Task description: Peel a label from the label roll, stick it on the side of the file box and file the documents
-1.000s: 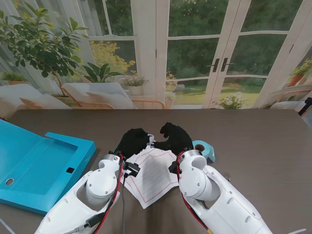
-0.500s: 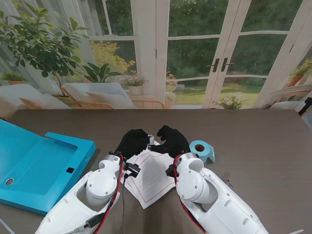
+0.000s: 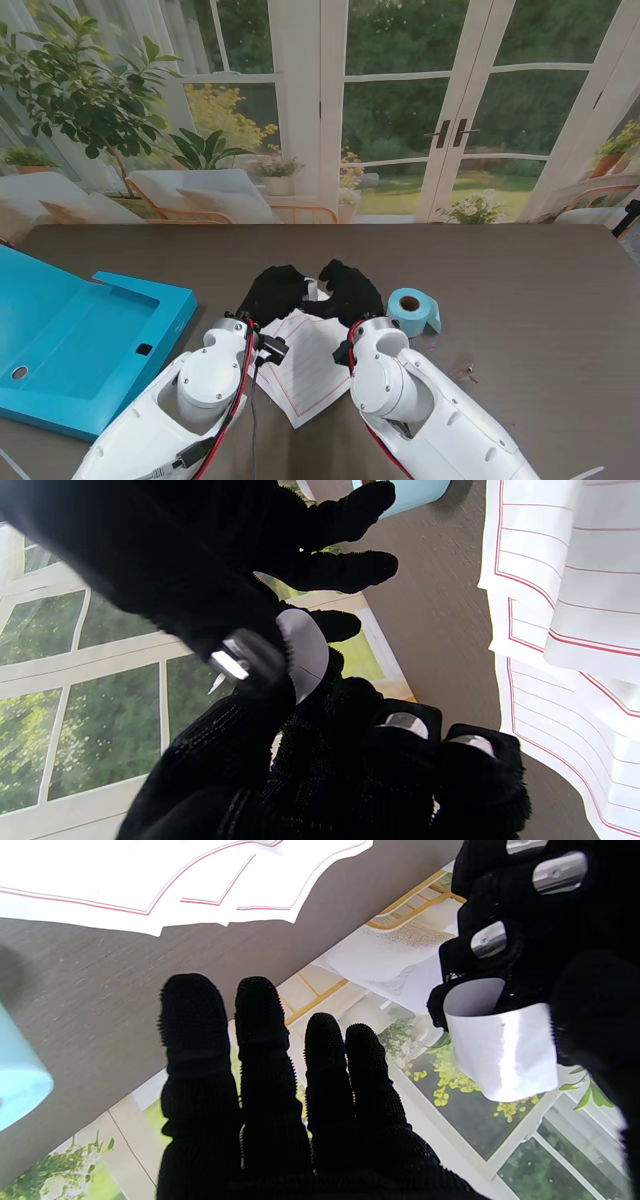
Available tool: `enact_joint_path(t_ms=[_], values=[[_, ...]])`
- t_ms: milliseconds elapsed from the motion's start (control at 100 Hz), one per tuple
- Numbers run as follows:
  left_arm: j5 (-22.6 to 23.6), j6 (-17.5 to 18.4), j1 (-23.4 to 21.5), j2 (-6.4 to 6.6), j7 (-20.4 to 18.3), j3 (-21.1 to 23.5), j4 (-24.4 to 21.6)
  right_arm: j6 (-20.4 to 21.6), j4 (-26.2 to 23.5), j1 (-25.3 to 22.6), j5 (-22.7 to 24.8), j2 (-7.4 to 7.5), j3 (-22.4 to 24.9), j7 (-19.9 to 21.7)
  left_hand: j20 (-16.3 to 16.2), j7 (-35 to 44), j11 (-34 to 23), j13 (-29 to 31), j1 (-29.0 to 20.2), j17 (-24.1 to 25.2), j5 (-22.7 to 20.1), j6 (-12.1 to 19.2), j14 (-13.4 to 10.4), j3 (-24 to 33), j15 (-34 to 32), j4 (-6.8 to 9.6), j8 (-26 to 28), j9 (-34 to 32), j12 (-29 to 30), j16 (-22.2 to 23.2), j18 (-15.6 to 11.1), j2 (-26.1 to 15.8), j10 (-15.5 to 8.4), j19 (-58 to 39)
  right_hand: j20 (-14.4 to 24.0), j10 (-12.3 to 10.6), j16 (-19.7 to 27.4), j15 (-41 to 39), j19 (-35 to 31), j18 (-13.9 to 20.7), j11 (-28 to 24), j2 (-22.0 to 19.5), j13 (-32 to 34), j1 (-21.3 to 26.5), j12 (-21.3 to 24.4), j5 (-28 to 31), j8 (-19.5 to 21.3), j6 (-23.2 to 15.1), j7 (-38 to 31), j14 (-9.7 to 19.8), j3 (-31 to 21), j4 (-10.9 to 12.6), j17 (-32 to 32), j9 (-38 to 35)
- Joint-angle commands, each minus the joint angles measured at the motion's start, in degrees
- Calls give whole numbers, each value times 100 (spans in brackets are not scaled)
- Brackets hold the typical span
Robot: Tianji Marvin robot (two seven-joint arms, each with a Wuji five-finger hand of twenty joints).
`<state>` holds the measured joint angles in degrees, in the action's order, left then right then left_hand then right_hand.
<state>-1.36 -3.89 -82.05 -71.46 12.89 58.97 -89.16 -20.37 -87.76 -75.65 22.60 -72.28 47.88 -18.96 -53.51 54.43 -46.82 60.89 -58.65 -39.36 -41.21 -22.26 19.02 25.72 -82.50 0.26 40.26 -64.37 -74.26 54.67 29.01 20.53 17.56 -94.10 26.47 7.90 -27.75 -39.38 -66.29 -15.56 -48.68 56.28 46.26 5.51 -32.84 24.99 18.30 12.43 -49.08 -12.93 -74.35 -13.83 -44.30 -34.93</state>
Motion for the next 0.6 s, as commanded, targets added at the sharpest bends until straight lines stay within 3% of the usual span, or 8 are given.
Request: enact_joint_path(t_ms=[0, 210, 590], values=[[-25, 10, -7, -31, -115, -2, -12, -39, 60, 2, -3, -70, -19, 32, -9, 17, 22, 122, -111, -108, -133, -260, 5, -81, 3, -154, 69, -36, 32, -32, 187, -112, 80, -39, 160, 27, -70, -125, -132, -4, -191, -9, 169, 143, 2, 122, 40, 2, -184, -47, 5, -16, 2320, -215], [-39, -12, -27, -23, -141, 17, -25, -9, 189, -33, -65, -153, 16, -245, -6, 6, 27, 116, -120, -106, -125, -266, 6, -81, 6, -154, 64, -22, 31, -30, 187, -120, 78, -40, 116, -21, -73, -282, -342, -54, -287, -450, 637, 603, -21, 786, 179, -221, -479, -30, -68, 118, 2012, -994], [-90, -50, -47, -22, -173, 4, -22, 234, 221, -123, -52, -163, 80, -428, -2, -11, 30, 93, -125, -87, -125, -274, 12, -97, 14, -155, 59, -12, 30, -22, 185, -136, 97, -28, -5, -52, -72, -323, -568, -32, -227, -1175, 1104, 707, -42, 1024, 220, -303, -492, 98, -99, 236, 1652, -1305]])
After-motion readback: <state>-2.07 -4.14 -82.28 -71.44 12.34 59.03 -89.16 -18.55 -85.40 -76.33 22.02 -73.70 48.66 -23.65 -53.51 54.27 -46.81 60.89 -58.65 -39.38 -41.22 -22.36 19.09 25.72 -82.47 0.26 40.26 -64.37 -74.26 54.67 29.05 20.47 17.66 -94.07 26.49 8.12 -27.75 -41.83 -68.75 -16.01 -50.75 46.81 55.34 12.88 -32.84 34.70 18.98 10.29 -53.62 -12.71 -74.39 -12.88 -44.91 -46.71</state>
